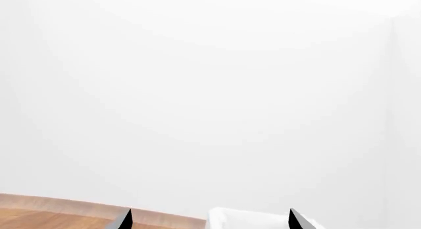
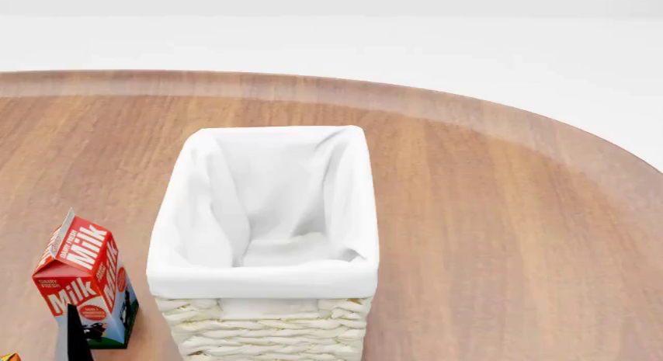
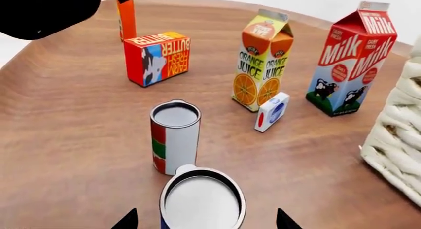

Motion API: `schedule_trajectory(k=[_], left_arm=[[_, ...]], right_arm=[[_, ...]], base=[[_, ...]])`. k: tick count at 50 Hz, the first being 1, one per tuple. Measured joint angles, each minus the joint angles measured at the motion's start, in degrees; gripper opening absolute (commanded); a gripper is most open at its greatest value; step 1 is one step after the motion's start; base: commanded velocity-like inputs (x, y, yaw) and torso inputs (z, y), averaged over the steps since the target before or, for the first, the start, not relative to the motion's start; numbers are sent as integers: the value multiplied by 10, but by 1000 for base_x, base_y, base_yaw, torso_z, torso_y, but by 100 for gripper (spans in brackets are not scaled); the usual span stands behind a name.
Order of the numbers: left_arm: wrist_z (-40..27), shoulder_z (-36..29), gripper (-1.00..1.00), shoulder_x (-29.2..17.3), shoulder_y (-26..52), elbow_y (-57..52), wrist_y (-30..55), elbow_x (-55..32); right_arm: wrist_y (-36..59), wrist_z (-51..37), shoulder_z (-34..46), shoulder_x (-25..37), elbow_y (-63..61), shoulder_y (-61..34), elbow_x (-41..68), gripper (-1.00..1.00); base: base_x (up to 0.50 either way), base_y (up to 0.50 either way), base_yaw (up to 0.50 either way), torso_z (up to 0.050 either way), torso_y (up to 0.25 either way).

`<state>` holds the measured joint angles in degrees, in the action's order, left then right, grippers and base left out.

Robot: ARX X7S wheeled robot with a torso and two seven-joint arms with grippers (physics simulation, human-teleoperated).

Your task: Pick up the alphabet soup, and put it in the basket.

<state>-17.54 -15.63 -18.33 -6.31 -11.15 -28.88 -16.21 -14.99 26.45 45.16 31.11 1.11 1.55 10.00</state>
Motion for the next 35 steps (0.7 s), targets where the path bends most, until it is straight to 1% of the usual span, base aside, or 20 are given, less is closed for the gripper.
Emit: schedule_trajectory(k=[35], left_arm=[[-5,-3,100,-4,1,0,-3,-1]], right_arm=[[31,-1,16,-20,20,-29,-23,100]], base=[[0,0,0,0,0]])
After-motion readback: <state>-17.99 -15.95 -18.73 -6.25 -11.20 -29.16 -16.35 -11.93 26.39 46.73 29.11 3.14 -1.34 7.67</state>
